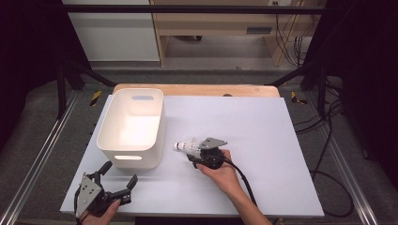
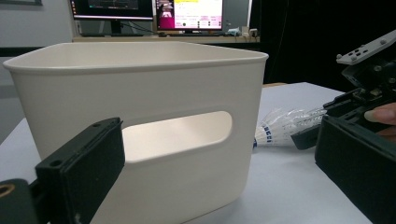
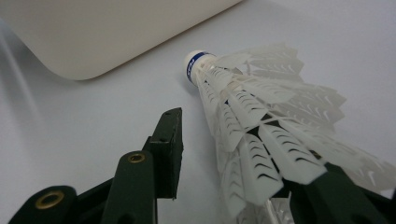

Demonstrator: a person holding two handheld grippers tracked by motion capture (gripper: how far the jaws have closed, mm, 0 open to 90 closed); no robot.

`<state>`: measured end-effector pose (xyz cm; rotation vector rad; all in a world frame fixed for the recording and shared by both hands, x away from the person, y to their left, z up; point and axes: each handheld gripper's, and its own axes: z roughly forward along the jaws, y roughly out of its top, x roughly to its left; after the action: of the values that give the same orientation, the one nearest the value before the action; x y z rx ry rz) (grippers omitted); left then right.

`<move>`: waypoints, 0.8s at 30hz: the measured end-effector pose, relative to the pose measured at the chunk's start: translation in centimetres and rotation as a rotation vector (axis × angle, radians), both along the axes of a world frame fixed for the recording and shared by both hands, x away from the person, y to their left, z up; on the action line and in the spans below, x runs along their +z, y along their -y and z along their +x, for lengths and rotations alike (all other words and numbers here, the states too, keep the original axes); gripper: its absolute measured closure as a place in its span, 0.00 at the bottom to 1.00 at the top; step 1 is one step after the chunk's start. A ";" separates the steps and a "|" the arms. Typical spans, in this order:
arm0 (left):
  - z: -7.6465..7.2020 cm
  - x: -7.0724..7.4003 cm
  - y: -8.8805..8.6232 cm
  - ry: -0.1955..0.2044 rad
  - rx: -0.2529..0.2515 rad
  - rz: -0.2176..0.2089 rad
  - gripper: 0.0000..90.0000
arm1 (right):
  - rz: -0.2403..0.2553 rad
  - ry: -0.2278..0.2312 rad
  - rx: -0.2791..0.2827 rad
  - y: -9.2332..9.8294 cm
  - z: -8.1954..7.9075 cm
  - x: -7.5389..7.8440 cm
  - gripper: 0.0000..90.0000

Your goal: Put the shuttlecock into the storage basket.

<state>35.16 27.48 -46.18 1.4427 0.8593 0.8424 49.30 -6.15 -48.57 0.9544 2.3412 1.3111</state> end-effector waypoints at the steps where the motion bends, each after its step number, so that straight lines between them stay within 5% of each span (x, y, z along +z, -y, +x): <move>1: 0.0 0.0 0.0 -0.001 -0.001 0.001 0.02 | 0.000 -0.001 -0.001 -0.1 0.0 -0.1 0.64; 12: 0.0 0.0 0.2 -0.001 -0.011 -0.001 0.02 | -0.009 0.007 -0.021 -0.4 0.6 -0.2 0.83; 24: 0.0 0.0 0.1 0.000 -0.010 -0.004 0.02 | -0.005 0.011 -0.012 -0.4 0.7 0.0 0.91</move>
<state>35.19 27.39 -46.20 1.4426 0.8523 0.8331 49.98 -5.76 -48.61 0.9562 2.3262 1.3023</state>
